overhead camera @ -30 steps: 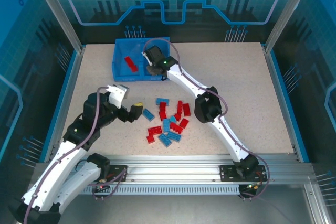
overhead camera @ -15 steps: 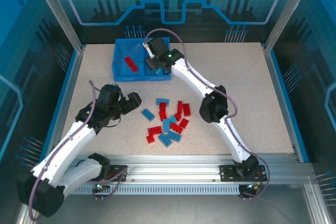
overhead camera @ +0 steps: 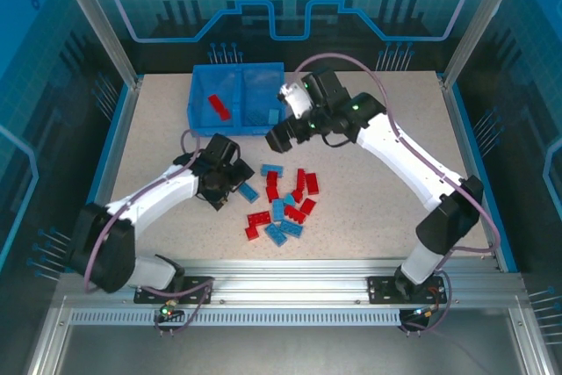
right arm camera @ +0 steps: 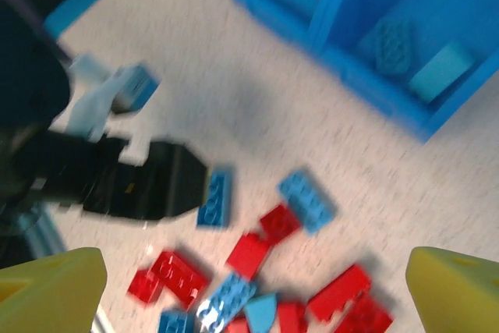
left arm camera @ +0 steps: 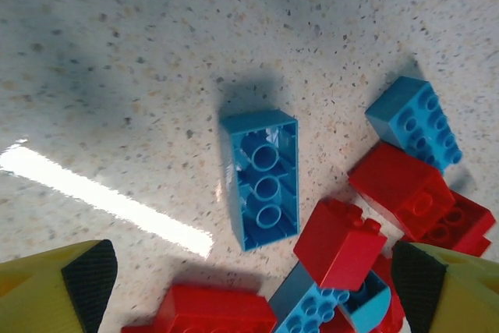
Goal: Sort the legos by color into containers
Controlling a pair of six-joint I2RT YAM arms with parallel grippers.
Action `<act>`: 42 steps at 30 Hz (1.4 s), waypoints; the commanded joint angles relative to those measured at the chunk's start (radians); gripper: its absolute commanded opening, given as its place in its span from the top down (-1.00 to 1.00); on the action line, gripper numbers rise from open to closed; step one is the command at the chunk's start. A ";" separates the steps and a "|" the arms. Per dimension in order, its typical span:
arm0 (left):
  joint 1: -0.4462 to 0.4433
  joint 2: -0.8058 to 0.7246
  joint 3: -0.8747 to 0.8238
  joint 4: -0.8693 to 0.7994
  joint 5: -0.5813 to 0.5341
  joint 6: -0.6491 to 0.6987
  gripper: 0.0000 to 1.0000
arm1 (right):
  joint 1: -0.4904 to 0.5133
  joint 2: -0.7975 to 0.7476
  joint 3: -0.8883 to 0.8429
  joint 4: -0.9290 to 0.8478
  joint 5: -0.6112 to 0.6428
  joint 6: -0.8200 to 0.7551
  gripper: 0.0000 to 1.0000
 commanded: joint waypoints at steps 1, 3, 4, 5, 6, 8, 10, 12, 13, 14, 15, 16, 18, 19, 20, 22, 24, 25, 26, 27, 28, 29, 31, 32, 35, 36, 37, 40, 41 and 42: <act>-0.008 0.092 0.055 0.033 0.051 -0.014 -0.87 | -0.006 -0.045 -0.109 -0.016 -0.093 0.031 -1.00; -0.011 0.148 0.073 0.044 0.066 -0.012 -0.81 | -0.007 -0.068 -0.157 -0.016 -0.093 0.045 -1.00; -0.014 0.168 0.080 0.050 0.070 -0.009 -0.77 | -0.008 -0.075 -0.171 -0.021 -0.093 0.047 -1.00; -0.017 0.190 0.082 0.052 0.076 -0.009 -0.71 | -0.007 -0.081 -0.182 -0.027 -0.088 0.050 -1.00; -0.018 0.214 0.084 0.054 0.088 -0.009 -0.65 | -0.007 -0.086 -0.190 -0.034 -0.083 0.054 -1.00; -0.022 0.248 0.081 0.064 0.110 -0.009 -0.51 | -0.007 -0.091 -0.197 -0.047 -0.082 0.055 -1.00; -0.023 0.273 0.072 0.076 0.126 -0.010 -0.34 | -0.008 -0.095 -0.200 -0.057 -0.086 0.056 -1.00; -0.024 0.283 0.060 0.089 0.139 -0.001 -0.20 | -0.008 -0.098 -0.203 -0.060 -0.091 0.059 -1.00; -0.025 0.281 0.054 0.091 0.138 0.001 -0.12 | -0.007 -0.098 -0.203 -0.060 -0.090 0.062 -0.99; -0.025 0.277 0.051 0.090 0.136 0.010 -0.04 | -0.007 -0.099 -0.201 -0.061 -0.091 0.066 -0.99; -0.025 0.269 0.053 0.084 0.130 0.019 0.04 | -0.007 -0.099 -0.198 -0.062 -0.094 0.069 -0.99; -0.025 0.262 0.056 0.074 0.121 0.029 0.10 | -0.006 -0.098 -0.194 -0.060 -0.097 0.073 -0.99; -0.025 0.229 0.070 0.048 0.093 0.053 0.21 | -0.006 -0.101 -0.185 -0.054 -0.109 0.080 -0.98; -0.024 0.213 0.079 0.037 0.078 0.065 0.26 | -0.006 -0.103 -0.183 -0.049 -0.113 0.081 -0.98; -0.025 0.189 0.095 0.023 0.066 0.090 0.31 | -0.007 -0.106 -0.184 -0.042 -0.118 0.086 -0.98; -0.025 0.148 0.145 -0.027 0.026 0.144 0.35 | -0.006 -0.115 -0.182 -0.026 -0.125 0.093 -0.98; -0.025 0.104 0.221 -0.069 -0.027 0.216 0.39 | -0.007 -0.132 -0.183 -0.004 -0.109 0.114 -0.98; -0.025 0.091 0.255 -0.084 -0.054 0.248 0.40 | -0.006 -0.141 -0.186 0.007 -0.097 0.124 -0.98; -0.025 0.081 0.297 -0.094 -0.088 0.293 0.41 | -0.009 -0.155 -0.189 0.020 -0.080 0.134 -0.98; -0.024 0.083 0.345 -0.096 -0.122 0.350 0.41 | -0.010 -0.168 -0.194 0.034 -0.060 0.144 -0.97; -0.025 0.094 0.390 -0.101 -0.157 0.398 0.41 | -0.011 -0.178 -0.200 0.044 -0.042 0.152 -0.98; -0.025 0.117 0.445 -0.112 -0.195 0.445 0.42 | -0.014 -0.190 -0.206 0.056 -0.024 0.159 -0.98; -0.022 0.178 0.553 -0.118 -0.256 0.535 0.42 | -0.020 -0.208 -0.217 0.067 0.008 0.173 -0.99; -0.018 0.215 0.613 -0.121 -0.287 0.569 0.42 | -0.025 -0.216 -0.220 0.069 0.021 0.180 -0.99; 0.015 0.344 0.765 -0.099 -0.328 0.634 0.42 | -0.032 -0.242 -0.234 0.064 0.046 0.196 -0.99; 0.028 0.385 0.810 -0.088 -0.329 0.646 0.42 | -0.033 -0.250 -0.241 0.064 0.050 0.199 -0.98; 0.043 0.439 0.860 -0.078 -0.324 0.665 0.42 | -0.033 -0.261 -0.249 0.064 0.053 0.203 -0.99; 0.075 0.597 1.033 -0.074 -0.301 0.704 0.42 | -0.034 -0.290 -0.270 0.060 0.064 0.212 -0.99; 0.081 0.652 1.088 -0.065 -0.305 0.723 0.42 | -0.035 -0.301 -0.277 0.061 0.070 0.217 -0.99; 0.085 0.697 1.135 -0.059 -0.311 0.737 0.43 | -0.035 -0.311 -0.285 0.062 0.072 0.220 -0.99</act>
